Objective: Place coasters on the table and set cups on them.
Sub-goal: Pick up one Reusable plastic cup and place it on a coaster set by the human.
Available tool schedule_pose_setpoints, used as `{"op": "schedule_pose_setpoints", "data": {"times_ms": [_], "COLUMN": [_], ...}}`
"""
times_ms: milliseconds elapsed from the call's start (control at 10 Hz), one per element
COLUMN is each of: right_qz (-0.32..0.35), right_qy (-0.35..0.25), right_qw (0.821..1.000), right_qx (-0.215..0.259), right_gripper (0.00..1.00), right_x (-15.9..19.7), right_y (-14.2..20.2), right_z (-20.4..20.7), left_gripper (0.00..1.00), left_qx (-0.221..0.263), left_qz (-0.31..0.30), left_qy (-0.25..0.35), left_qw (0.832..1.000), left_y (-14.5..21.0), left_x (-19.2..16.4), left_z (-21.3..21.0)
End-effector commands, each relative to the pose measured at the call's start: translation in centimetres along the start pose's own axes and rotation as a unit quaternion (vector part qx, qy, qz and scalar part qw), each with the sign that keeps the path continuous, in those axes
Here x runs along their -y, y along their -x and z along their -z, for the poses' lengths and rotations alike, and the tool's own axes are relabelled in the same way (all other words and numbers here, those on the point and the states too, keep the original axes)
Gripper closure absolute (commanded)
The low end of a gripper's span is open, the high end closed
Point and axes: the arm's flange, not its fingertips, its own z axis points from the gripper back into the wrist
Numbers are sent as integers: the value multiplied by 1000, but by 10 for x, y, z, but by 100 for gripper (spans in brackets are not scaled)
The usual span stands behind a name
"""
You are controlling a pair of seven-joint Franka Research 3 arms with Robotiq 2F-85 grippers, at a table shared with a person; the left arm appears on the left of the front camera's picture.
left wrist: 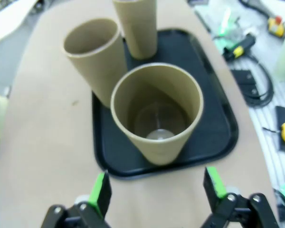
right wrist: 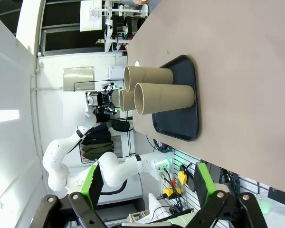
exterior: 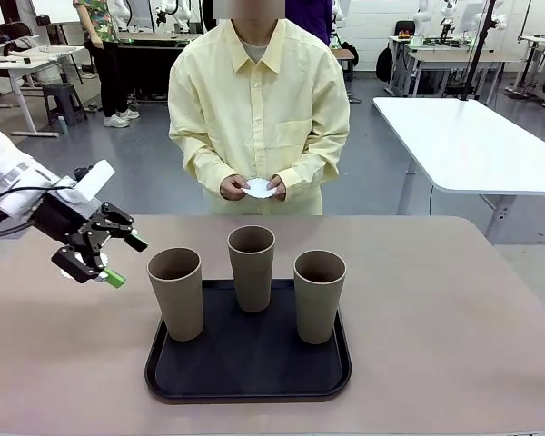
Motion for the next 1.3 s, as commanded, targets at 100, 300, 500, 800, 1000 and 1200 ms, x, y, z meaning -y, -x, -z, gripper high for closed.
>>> {"op": "schedule_pose_setpoints", "data": {"times_ms": [100,300,500,800,1000,1200], "right_qz": [2,2,2,2,2,2], "right_qy": [-4,-4,-4,-4,-4,-4], "right_qw": [1000,1000,1000,1000,1000,1000], "right_qx": [0,0,0,0,0,0], "right_gripper": [0,0,0,0,0,0], "right_x": [1,1,1,1,1,1], "right_y": [-1,-1,-1,-1,-1,-1], "right_z": [-1,-1,-1,-1,-1,-1], "left_gripper": [0,0,0,0,0,0], "left_qx": [29,18,18,18,9,132], "left_qz": [-36,-32,-32,-32,-33,-63], "left_qy": [12,14,14,14,20,-36], "left_qw": [999,999,999,999,999,989], "left_y": [17,19,19,19,18,45], "left_x": [-15,-12,-12,-12,-13,-6], "left_z": [-6,1,1,1,2,4]}}
